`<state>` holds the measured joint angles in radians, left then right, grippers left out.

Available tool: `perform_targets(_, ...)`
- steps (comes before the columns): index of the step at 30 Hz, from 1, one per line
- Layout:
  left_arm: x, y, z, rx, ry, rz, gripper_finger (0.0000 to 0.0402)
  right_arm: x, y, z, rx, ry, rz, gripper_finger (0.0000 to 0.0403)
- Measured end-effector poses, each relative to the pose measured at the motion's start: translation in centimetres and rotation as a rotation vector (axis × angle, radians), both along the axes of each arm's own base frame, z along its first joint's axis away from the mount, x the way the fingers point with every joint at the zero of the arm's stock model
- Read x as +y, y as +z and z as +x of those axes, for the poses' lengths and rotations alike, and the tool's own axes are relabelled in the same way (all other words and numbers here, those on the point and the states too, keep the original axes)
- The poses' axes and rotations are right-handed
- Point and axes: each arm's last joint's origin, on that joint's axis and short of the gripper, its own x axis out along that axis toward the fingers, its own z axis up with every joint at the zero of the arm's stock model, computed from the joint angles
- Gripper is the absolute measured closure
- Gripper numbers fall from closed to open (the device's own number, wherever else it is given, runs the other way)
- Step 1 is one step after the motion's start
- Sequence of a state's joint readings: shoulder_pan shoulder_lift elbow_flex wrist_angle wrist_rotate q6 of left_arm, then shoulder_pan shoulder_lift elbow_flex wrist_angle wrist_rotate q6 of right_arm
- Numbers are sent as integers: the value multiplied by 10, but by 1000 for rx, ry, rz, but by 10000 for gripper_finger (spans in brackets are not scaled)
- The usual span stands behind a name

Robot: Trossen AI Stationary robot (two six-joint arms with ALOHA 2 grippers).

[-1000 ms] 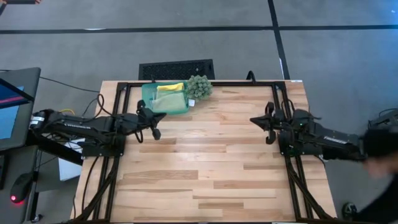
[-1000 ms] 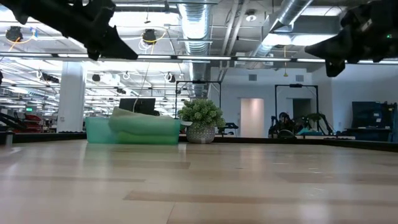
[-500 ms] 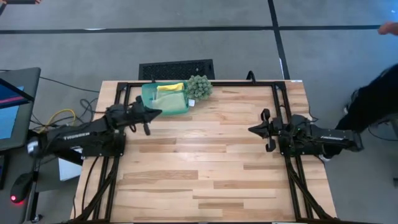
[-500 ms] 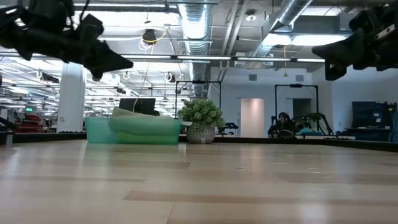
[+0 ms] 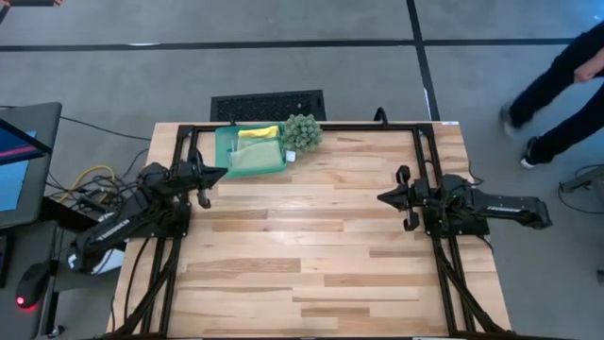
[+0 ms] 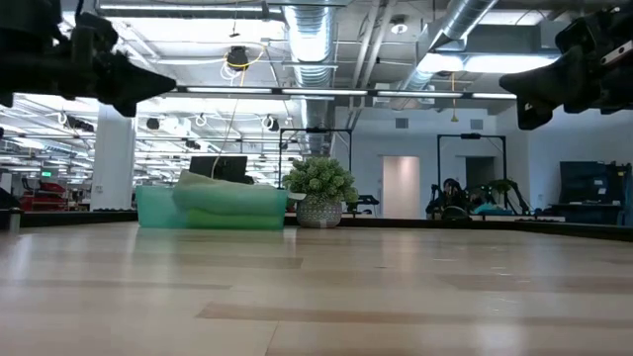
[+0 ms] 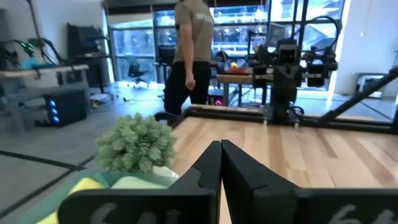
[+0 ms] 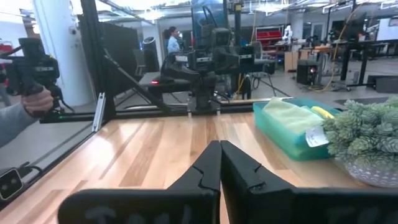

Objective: Fold microfiber towels
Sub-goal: Return to Home Position

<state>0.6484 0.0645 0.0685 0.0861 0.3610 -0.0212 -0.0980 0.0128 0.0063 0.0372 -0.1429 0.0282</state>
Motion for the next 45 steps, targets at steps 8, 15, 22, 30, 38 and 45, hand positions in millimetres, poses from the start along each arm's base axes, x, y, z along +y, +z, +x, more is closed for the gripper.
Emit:
perform_targets(8, -1, -7, -4, 44, -41, -21, 401, 0, 0, 0, 4, -1, 18, 376)
perform_targets(15, -4, -10, -4, 63, -139, -31, 401, 0, 0, 0, 4, 0, 24, 372)
perform_targets(22, -3, -16, -1, 12, -202, -6, 402, 0, 0, 0, 4, 0, 24, 374)
perform_targets(30, -3, -16, -1, 23, -221, 13, 401, 0, 0, 0, 4, -1, 25, 371)
perform_targets(38, -2, -17, -1, 15, -172, -19, 402, 0, 0, 0, 4, -2, 25, 374)
perform_targets(45, 0, -17, -1, 5, -127, -53, 402, 0, 0, 0, 4, -3, 25, 371)
